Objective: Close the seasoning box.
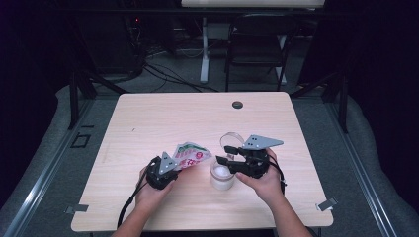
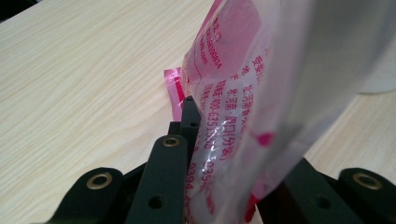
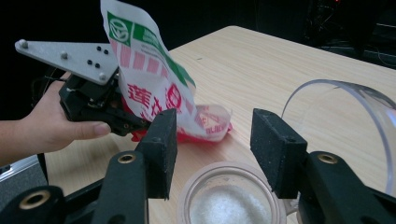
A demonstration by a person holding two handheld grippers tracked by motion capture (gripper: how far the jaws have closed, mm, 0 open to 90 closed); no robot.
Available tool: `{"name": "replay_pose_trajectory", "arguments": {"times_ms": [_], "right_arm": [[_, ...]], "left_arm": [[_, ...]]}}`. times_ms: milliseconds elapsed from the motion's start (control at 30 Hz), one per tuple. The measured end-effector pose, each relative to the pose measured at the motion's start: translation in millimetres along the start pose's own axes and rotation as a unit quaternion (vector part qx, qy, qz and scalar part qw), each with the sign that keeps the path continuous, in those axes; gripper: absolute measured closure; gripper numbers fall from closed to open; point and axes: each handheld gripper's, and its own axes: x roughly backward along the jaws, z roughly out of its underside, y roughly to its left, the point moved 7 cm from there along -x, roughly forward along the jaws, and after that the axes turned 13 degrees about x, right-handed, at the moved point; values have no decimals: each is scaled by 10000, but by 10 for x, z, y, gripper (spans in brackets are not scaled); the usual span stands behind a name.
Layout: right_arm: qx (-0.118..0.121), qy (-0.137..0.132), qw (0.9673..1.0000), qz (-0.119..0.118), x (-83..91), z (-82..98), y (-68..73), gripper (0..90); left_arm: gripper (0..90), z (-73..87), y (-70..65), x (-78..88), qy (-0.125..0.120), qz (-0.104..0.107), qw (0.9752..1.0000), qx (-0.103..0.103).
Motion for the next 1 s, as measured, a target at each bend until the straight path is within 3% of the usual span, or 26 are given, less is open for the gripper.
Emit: {"name": "replay_pose_trajectory", "arguments": {"times_ms": [100, 300, 667, 800, 833, 900, 1000], "right_arm": [[-53, -34, 10000, 28, 12, 2, -21, 520], [-126, -77, 9999, 61, 24, 8, -49, 520], [-63, 22, 9999, 96, 5, 25, -44, 520], [-64, 30, 9999, 109, -2, 29, -44, 520], [-51, 50, 9999, 125, -6, 34, -47, 520], [-52, 83, 9998, 182, -11, 41, -59, 521], [-100, 87, 9997, 203, -14, 50, -69, 521]], "left_arm": [[795, -32, 52, 43, -83, -12, 9998, 165], [796, -128, 260, 219, -243, -241, 9986, 413], [795, -72, 675, 531, -269, -803, 9948, 567], [792, 7, 860, 659, -278, -1068, 9915, 687], [791, 52, 924, 691, -210, -1223, 9900, 679], [788, 94, 984, 715, -179, -1343, 9886, 659], [784, 185, 1072, 729, -212, -1486, 9855, 792]]}}
